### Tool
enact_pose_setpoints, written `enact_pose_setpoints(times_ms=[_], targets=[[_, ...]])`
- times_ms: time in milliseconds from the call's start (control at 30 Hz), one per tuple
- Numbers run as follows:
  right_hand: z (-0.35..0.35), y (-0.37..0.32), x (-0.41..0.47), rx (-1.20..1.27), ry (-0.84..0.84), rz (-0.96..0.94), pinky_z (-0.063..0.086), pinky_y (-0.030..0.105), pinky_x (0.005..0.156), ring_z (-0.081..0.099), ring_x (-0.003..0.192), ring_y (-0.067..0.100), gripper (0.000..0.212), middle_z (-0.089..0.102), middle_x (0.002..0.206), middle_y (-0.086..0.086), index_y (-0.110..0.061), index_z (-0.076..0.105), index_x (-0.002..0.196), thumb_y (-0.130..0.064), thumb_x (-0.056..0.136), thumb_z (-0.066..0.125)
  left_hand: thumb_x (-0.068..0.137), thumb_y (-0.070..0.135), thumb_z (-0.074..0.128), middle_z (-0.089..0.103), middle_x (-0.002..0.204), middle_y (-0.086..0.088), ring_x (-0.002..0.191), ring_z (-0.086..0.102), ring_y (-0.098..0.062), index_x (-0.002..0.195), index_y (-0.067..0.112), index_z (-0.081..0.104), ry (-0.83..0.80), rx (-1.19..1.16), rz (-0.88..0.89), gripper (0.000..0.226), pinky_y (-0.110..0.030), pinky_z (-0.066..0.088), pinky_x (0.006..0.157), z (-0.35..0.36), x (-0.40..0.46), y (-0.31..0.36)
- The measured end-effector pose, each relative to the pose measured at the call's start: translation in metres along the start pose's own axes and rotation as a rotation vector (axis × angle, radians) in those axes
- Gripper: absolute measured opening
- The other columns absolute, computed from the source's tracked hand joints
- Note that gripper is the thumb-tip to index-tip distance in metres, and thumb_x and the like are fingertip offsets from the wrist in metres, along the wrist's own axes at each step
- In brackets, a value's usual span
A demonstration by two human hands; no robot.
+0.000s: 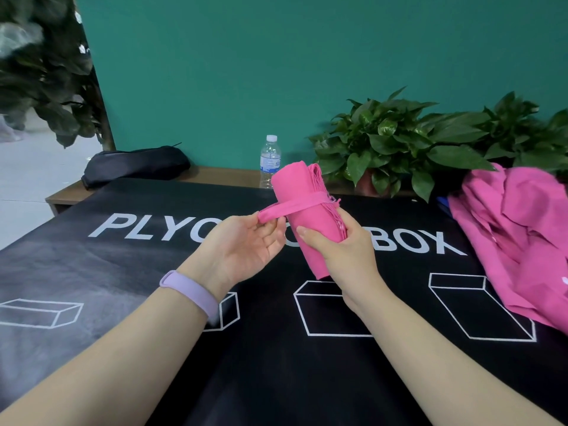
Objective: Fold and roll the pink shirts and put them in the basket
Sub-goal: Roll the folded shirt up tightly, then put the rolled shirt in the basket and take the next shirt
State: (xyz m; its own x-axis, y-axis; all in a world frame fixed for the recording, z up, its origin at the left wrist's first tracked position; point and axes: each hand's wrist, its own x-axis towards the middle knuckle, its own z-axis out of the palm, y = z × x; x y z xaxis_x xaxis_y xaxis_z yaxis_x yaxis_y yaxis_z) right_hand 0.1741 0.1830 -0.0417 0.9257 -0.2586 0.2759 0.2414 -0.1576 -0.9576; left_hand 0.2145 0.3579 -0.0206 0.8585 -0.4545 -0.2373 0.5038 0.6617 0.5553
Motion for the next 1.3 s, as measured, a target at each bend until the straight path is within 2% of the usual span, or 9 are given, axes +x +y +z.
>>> enact_pose_setpoints(times_ms=[100,300,400,533,633,733,867,1000,1300], targets=[[0.002,-0.001,-0.001,0.026,-0.042,-0.001,0.060,0.037,0.086,0.071,0.096,0.010,0.056,0.073,0.106,-0.008,-0.037,0.066,0.122,-0.037,0.071,0.088,0.106,0.017,0.043,0.059,0.075,-0.001,0.062,0.056,-0.011,0.098,0.009,0.060,0.011,0.102,-0.007,0.021,-0.023,0.048,0.055,-0.002,0.001,-0.004],[0.008,-0.005,-0.007,0.188,-0.115,0.107,0.060,0.031,0.081,0.073,0.097,0.012,0.048,0.075,0.107,-0.007,-0.033,0.068,0.119,-0.034,0.075,0.089,0.103,0.022,0.052,0.053,0.070,0.002,0.055,0.046,-0.010,0.094,0.013,0.057,0.105,0.360,0.036,0.014,-0.022,0.043,0.049,-0.002,0.003,-0.013],[0.007,-0.008,-0.008,0.286,-0.155,0.191,0.060,0.040,0.088,0.073,0.102,0.020,0.051,0.075,0.112,-0.001,-0.028,0.065,0.122,-0.032,0.077,0.087,0.104,0.026,0.048,0.049,0.070,0.001,0.056,0.044,-0.011,0.087,0.015,0.053,0.070,0.456,0.059,0.021,-0.024,0.040,0.055,0.000,0.002,-0.017],[0.003,-0.014,-0.010,0.351,-0.207,0.240,0.059,0.036,0.080,0.073,0.102,0.021,0.056,0.073,0.116,0.002,-0.026,0.061,0.129,-0.035,0.079,0.084,0.101,0.045,0.051,0.058,0.083,-0.009,0.073,0.055,-0.023,0.087,0.015,0.058,0.108,0.683,0.196,0.034,-0.037,0.048,0.075,0.004,0.002,-0.023],[0.003,-0.018,-0.012,0.383,-0.269,0.238,0.058,0.036,0.081,0.072,0.106,0.025,0.062,0.072,0.119,0.006,-0.023,0.061,0.131,-0.041,0.076,0.083,0.099,0.065,0.041,0.072,0.112,-0.010,0.103,0.070,-0.026,0.109,0.015,0.068,0.091,0.702,0.320,0.057,-0.051,0.052,0.099,0.007,0.006,-0.028],[0.004,-0.020,-0.014,0.360,-0.314,0.236,0.059,0.038,0.084,0.072,0.106,0.023,0.061,0.073,0.118,0.004,-0.024,0.062,0.128,-0.052,0.077,0.082,0.090,0.077,0.040,0.069,0.127,-0.006,0.120,0.065,-0.024,0.129,0.027,0.066,-0.034,0.633,0.368,0.069,-0.047,0.044,0.108,0.010,0.004,-0.034],[0.001,-0.018,-0.012,0.282,-0.326,0.218,0.060,0.040,0.087,0.073,0.103,0.019,0.056,0.075,0.113,0.000,-0.027,0.068,0.120,-0.065,0.079,0.072,0.082,0.086,0.041,0.073,0.117,0.007,0.110,0.069,-0.011,0.117,0.038,0.071,-0.064,0.837,0.461,0.067,-0.030,0.056,0.092,0.010,-0.003,-0.042],[0.002,-0.017,-0.012,0.249,-0.292,0.177,0.058,0.035,0.087,0.073,0.104,0.015,0.059,0.076,0.112,-0.003,-0.028,0.069,0.119,-0.070,0.079,0.067,0.092,0.073,0.039,0.073,0.114,0.009,0.103,0.070,-0.007,0.125,0.027,0.063,-0.098,0.939,0.553,0.061,-0.015,0.054,0.077,0.011,-0.007,-0.049],[0.007,-0.013,-0.011,0.189,-0.262,0.150,0.058,0.036,0.089,0.073,0.099,0.013,0.057,0.077,0.107,-0.004,-0.024,0.067,0.118,-0.070,0.086,0.055,0.089,0.074,0.049,0.072,0.119,0.002,0.108,0.070,-0.018,0.128,0.025,0.061,-0.074,0.851,0.478,0.064,-0.043,0.054,0.095,0.006,-0.003,-0.050]])
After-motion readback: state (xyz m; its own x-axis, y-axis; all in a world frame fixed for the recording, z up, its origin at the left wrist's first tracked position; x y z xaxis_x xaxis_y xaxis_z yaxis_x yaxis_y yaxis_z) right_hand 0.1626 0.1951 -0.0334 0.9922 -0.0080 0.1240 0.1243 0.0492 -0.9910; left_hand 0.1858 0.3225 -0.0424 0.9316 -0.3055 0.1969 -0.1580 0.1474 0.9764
